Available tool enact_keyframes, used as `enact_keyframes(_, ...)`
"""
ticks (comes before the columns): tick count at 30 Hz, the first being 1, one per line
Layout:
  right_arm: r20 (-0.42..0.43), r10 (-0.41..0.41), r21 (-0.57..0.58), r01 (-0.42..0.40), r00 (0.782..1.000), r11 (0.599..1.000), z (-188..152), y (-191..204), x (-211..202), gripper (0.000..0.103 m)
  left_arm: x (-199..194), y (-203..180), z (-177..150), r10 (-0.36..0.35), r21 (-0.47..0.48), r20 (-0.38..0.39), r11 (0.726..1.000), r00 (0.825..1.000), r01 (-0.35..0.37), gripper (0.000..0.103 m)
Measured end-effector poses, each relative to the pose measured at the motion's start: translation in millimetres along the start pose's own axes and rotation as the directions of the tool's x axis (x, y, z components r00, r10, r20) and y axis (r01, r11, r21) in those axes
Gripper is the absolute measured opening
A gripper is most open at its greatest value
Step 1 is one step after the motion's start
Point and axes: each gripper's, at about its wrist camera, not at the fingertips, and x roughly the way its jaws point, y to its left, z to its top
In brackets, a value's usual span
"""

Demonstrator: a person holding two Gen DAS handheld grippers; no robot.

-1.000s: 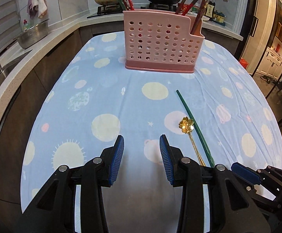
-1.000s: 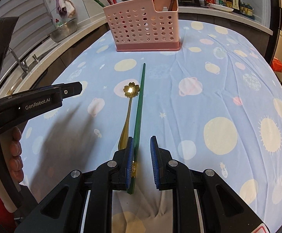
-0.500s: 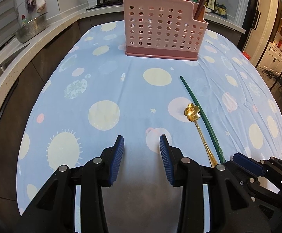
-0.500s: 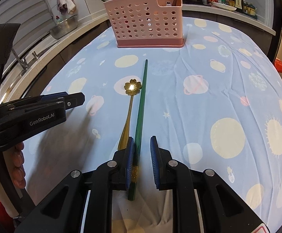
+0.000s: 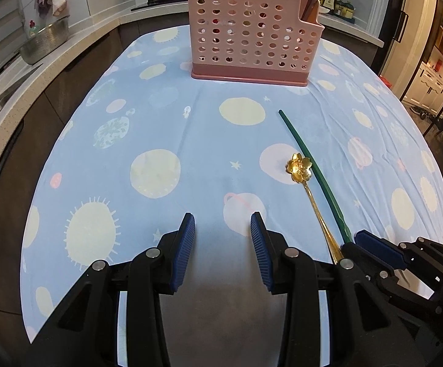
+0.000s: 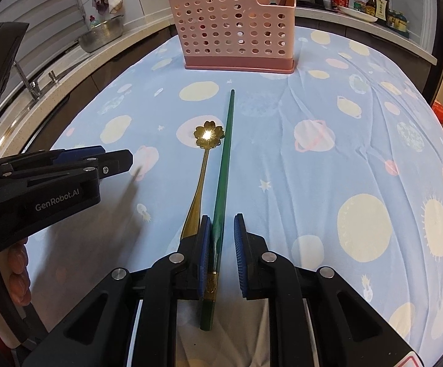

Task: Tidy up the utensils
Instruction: 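Close the right tool on the green chopstick's end, then close the left tool on the gold spoon's handle while the right tool holds the green chopstick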

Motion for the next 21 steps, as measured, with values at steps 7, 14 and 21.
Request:
enact_keyframes(7,0.008,-0.014,0.002,0.014,1.0,1.0,-5.8,-6.4,-4.2,0.007,-1.2,-6.8,-2.7,-0.012,0.008,-0.002,1.0,1.0,0.012,0.04)
enact_keyframes(14,0.025,-0.019,0.047,0.018,1.0,0.999,-6.2,-22.9,-13.7,0.007,-3.5,-22.4,-6.9,-0.035,0.029,-0.007,0.999,0.999,0.035,0.048)
enact_keyframes(21,0.043,-0.028,0.087,0.024,0.999,0.996,-4.4,-41.7,-23.5,0.007,-9.4,-47.9,-12.9,-0.078,0.064,-0.009,0.995,0.997,0.079,0.06)
